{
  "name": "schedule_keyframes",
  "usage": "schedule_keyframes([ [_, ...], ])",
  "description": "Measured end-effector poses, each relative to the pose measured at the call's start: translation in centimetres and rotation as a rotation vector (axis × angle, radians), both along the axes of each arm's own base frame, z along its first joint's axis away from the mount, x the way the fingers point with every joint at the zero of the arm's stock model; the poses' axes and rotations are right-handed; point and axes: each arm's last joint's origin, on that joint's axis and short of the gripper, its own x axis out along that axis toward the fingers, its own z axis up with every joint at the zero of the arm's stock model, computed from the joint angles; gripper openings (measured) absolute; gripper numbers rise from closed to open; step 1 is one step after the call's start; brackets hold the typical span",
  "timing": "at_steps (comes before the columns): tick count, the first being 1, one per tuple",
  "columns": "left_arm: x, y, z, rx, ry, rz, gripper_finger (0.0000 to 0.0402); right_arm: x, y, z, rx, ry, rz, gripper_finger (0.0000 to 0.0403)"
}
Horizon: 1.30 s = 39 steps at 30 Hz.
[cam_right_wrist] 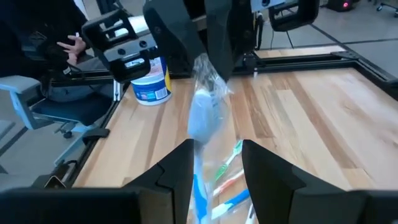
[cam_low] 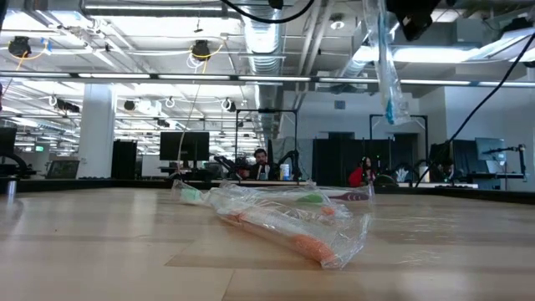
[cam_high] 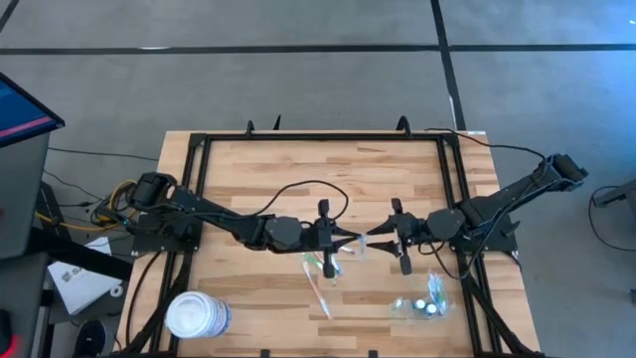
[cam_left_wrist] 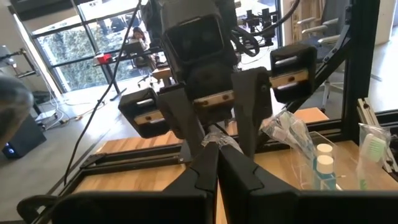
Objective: Pick & Place toothbrushing station
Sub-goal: Put the blue toothbrush into the transparent organizer
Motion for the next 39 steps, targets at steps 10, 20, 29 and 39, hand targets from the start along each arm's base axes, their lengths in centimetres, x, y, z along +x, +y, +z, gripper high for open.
schedule_keyframes([
  [10,0.1,0.4,0.0,0.001,0.001,0.033,0.0,2.1,0.2,-1.0,0.002,-0.009,-0.015,0.0127],
  [20,0.1,0.4,-0.1,0.003,0.009,0.033,0.0,1.9,0.3,-0.8,-0.003,0.0,-0.01,0.0083],
  [29,0.0,0.4,-0.1,0.004,0.009,0.032,0.0,1.9,0.3,-0.9,-0.014,0.008,-0.007,0.0016],
  [39,-0.2,0.8,0.0,0.019,0.005,0.195,0.0012,1.6,0.6,-0.7,-0.03,-0.001,0.02,0.0005],
])
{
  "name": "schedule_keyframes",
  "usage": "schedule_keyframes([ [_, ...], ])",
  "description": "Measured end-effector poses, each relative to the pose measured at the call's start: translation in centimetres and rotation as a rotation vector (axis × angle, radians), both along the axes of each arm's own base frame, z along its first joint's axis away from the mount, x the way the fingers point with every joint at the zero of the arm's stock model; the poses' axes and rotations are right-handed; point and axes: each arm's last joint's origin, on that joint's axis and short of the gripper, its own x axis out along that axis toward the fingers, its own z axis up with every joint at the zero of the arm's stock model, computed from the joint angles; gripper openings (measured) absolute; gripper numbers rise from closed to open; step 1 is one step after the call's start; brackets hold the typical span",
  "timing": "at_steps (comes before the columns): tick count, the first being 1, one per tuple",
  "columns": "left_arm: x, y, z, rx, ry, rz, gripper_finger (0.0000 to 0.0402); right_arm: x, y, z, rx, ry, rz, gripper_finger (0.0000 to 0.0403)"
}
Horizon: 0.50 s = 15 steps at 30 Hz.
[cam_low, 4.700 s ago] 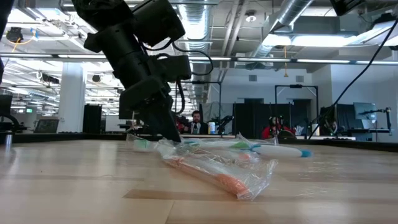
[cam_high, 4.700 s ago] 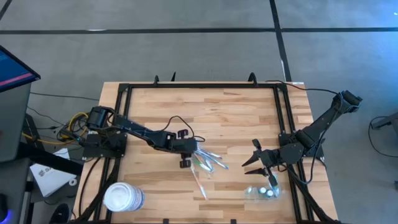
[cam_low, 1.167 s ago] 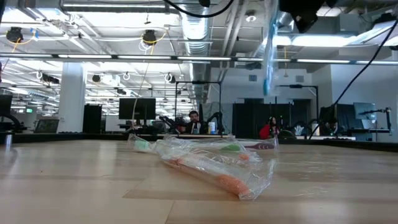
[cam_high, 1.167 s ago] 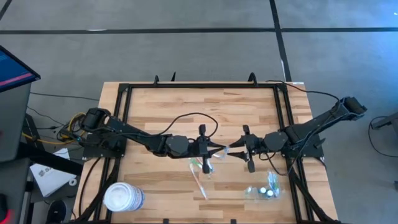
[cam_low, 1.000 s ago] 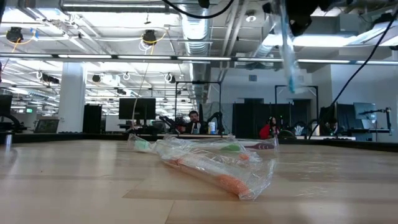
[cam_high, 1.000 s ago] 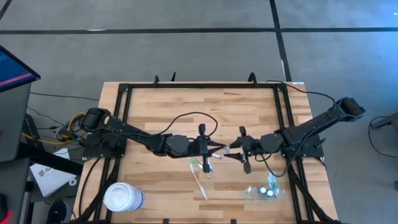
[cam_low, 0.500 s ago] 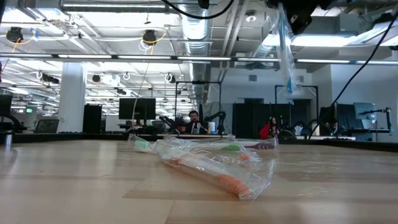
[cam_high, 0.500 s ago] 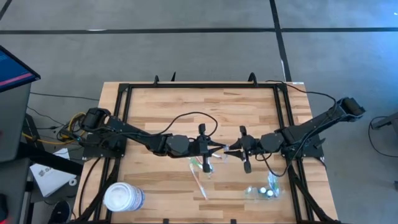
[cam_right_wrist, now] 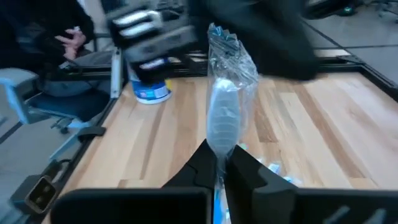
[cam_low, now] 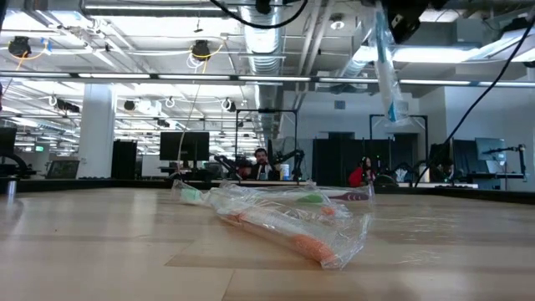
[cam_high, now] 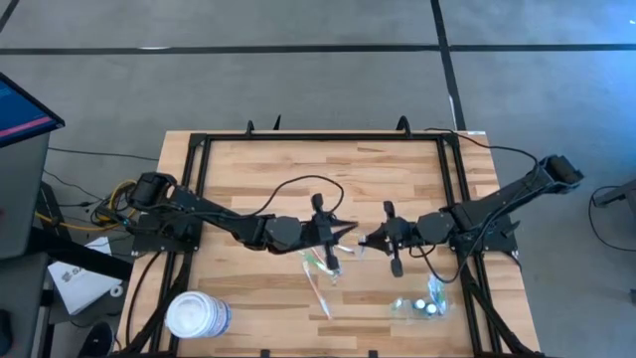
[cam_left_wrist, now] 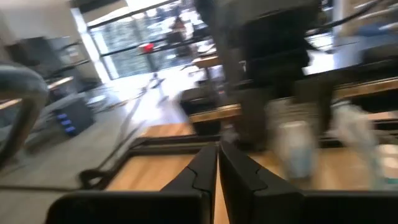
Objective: Pick & Place toothbrushing station
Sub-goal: Put the blue toothbrush into the transparent organizer
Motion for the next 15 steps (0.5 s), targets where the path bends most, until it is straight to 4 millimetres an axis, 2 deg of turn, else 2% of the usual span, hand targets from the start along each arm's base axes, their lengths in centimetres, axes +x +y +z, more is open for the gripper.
schedule_keyframes([
  [15,-0.3,0.1,0.1,0.012,0.03,0.048,0.0017,-3.9,1.3,2.4,0.025,-0.054,0.156,0.0003],
])
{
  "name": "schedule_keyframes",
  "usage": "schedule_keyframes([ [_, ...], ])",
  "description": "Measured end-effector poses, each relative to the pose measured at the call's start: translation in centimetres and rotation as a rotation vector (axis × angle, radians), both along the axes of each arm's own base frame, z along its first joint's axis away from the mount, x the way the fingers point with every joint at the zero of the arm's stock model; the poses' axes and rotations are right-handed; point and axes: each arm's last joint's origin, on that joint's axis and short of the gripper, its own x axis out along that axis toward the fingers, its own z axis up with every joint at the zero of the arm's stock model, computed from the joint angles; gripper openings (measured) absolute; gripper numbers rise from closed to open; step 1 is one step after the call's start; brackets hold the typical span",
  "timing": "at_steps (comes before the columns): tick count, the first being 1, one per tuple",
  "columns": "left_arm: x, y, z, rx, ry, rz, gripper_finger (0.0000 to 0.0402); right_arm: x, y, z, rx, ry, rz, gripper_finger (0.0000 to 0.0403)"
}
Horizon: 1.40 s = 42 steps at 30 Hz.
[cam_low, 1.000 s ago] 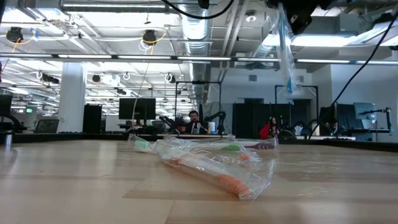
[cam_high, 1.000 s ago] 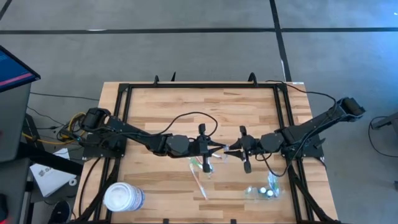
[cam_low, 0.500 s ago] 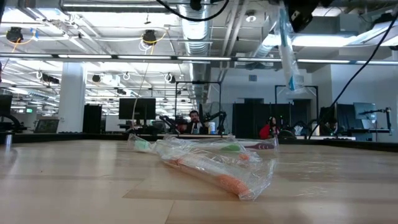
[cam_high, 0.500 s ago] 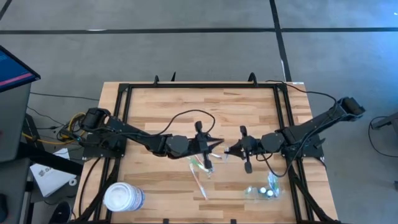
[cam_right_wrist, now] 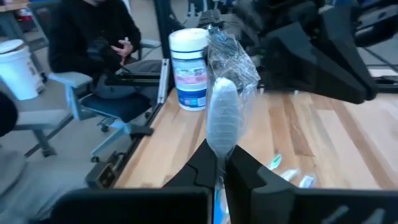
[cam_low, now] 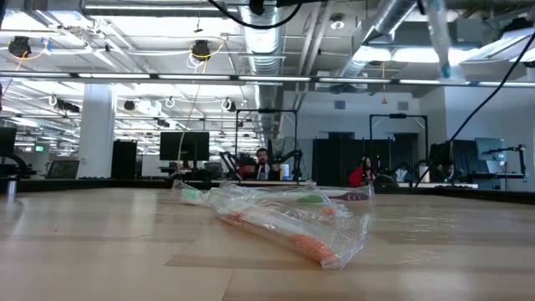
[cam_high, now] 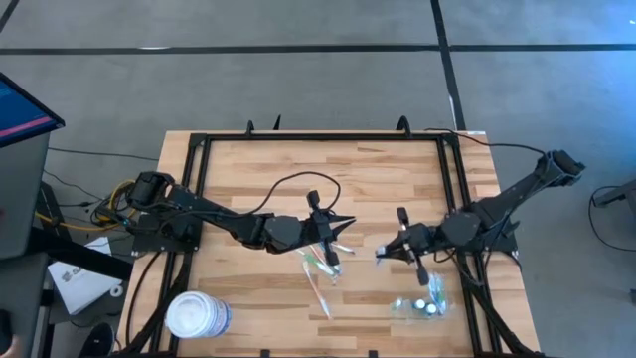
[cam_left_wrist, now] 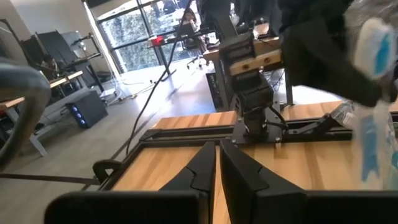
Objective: Pick & Place toothbrushing station
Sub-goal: Put the blue toothbrush into the transparent organizer
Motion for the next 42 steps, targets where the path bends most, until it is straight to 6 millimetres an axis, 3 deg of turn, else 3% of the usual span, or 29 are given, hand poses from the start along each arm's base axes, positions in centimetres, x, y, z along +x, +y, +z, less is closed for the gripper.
schedule_keyframes([
  [9,0.0,0.0,0.0,0.0,0.004,0.0,0.0016,-2.4,1.4,0.5,0.016,0.006,0.083,0.0003],
  [23,0.0,0.0,-0.1,0.0,0.006,-0.001,0.0016,-5.2,3.9,-0.2,0.071,0.065,0.04,0.0006],
  [42,0.0,0.0,-0.1,0.001,0.01,-0.002,0.0016,-5.3,7.0,-2.8,0.093,0.146,-0.02,0.0006],
])
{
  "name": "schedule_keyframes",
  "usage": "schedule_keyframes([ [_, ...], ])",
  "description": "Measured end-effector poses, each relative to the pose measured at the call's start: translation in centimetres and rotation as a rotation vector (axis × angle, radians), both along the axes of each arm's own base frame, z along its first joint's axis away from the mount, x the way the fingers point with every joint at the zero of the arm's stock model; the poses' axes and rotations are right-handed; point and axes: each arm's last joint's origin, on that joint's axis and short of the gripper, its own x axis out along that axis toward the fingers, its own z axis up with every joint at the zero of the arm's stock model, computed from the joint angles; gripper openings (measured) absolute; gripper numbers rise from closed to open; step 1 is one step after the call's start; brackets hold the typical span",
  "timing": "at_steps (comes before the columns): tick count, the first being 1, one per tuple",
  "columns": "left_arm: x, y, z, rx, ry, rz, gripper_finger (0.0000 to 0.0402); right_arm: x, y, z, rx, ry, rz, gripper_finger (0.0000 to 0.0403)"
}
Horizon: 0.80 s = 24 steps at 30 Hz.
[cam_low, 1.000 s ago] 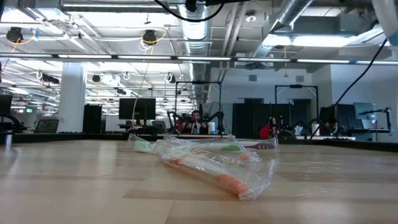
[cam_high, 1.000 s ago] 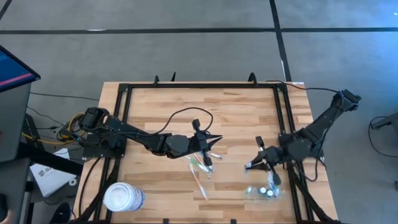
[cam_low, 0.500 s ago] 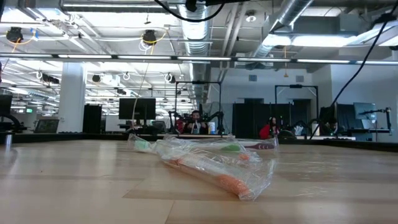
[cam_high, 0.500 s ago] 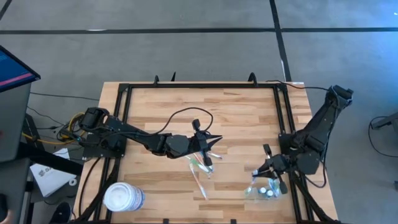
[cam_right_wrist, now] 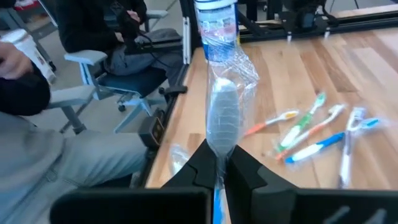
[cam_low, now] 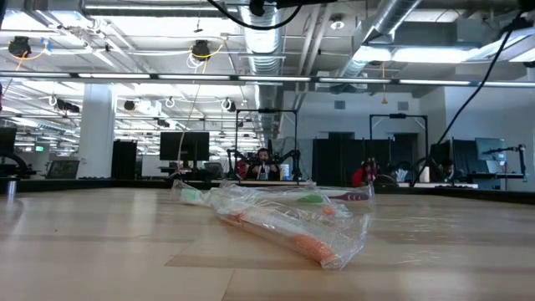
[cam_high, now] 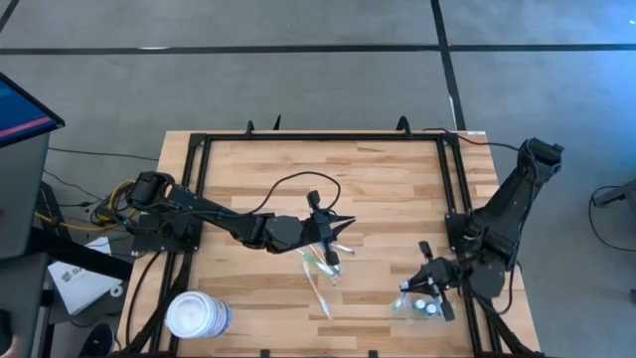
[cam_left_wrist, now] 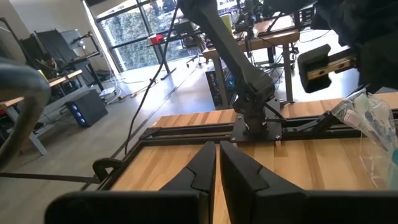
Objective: Pick & Place toothbrushing station
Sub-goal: Put the blue toothbrush into the transparent organizer
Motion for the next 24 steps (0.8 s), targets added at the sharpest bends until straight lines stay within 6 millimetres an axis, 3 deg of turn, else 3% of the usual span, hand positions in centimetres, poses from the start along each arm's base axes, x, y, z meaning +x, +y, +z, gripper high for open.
schedule_keyframes([
  [24,0.0,0.0,-0.1,0.001,0.005,0.002,0.0016,0.2,1.1,-1.3,-0.016,0.037,0.005,0.0022],
])
